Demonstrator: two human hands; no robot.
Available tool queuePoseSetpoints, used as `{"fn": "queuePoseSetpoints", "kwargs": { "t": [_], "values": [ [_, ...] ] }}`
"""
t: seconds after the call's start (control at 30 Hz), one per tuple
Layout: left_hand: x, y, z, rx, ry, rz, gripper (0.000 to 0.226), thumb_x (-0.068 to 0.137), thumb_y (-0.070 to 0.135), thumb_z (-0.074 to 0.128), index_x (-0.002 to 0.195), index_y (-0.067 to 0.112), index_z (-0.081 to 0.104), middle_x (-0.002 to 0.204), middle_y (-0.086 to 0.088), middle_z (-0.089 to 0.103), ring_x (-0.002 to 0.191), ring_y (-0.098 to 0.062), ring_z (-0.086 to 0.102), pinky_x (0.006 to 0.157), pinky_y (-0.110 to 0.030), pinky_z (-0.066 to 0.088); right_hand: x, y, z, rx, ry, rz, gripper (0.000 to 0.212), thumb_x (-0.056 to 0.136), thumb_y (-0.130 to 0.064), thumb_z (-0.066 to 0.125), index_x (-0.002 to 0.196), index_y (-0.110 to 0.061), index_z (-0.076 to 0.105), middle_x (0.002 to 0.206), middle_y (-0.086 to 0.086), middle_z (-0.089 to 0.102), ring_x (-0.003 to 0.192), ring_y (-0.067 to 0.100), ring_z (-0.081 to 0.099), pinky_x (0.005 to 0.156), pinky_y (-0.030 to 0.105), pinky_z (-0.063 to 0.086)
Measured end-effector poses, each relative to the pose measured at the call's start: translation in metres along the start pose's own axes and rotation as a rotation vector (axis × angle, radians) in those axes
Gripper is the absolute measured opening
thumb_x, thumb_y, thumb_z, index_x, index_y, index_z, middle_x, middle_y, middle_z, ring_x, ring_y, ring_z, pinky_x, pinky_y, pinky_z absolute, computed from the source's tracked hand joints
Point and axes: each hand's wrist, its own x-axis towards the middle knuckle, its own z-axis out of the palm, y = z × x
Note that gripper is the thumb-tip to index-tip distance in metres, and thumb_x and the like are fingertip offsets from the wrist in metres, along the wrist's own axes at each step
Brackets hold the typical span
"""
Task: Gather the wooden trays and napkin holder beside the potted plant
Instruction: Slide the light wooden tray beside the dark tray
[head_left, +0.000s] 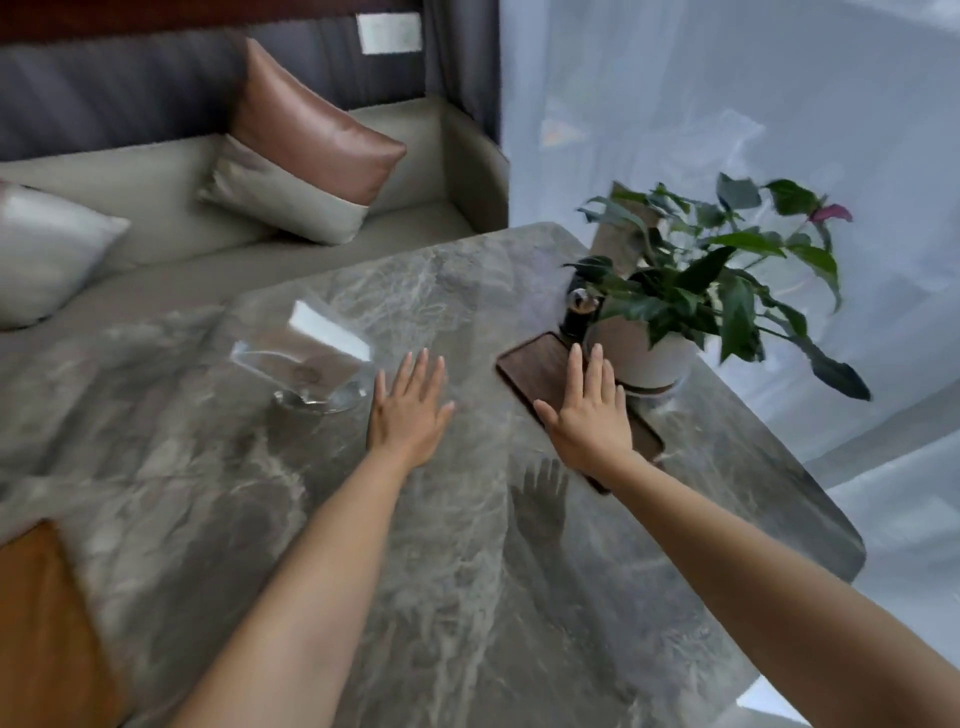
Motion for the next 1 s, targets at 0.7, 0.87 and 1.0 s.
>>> {"fn": "queuePoseSetpoints", "kwargs": {
  "t": [0.7, 0.87, 1.0],
  "values": [
    [-0.239, -0.305, 0.016, -0.081, -0.031, -0.587, 0.061, 0.100, 0.044, 0.021, 0.152, 0.021, -0.001, 0.162, -0.001, -0.007, 0.150, -0.017, -0.005, 0.121, -0.045, 0.000, -0.123, -0.288, 0.127, -0.222, -0.173, -0.566, 0.074, 0.095, -0.049, 0.025, 0.144, -0.019, -0.023, 0.155, 0.009, -0.026, 0.143, 0.028, -0.022, 0.119, 0.045, -0.005],
    [-0.264, -0.348, 0.029, -0.146, -0.081, -0.640, 0.061, 0.100, 0.044, 0.020, 0.152, 0.022, -0.003, 0.162, -0.004, -0.008, 0.150, -0.021, -0.001, 0.122, -0.042, 0.002, -0.155, -0.323, 0.161, -0.257, -0.239, -0.575, 0.074, 0.095, -0.050, 0.023, 0.144, -0.021, -0.024, 0.155, 0.009, -0.026, 0.144, 0.027, -0.022, 0.119, 0.045, -0.005],
    [-0.270, -0.373, 0.040, -0.209, -0.097, -0.650, 0.061, 0.101, 0.043, 0.023, 0.152, 0.020, -0.001, 0.162, -0.008, -0.006, 0.149, -0.026, 0.003, 0.122, -0.041, 0.007, -0.176, -0.337, 0.188, -0.300, -0.323, -0.550, 0.070, 0.096, -0.050, 0.022, 0.144, -0.025, -0.022, 0.157, 0.012, -0.017, 0.145, 0.028, -0.017, 0.119, 0.045, -0.002]
  ]
}}
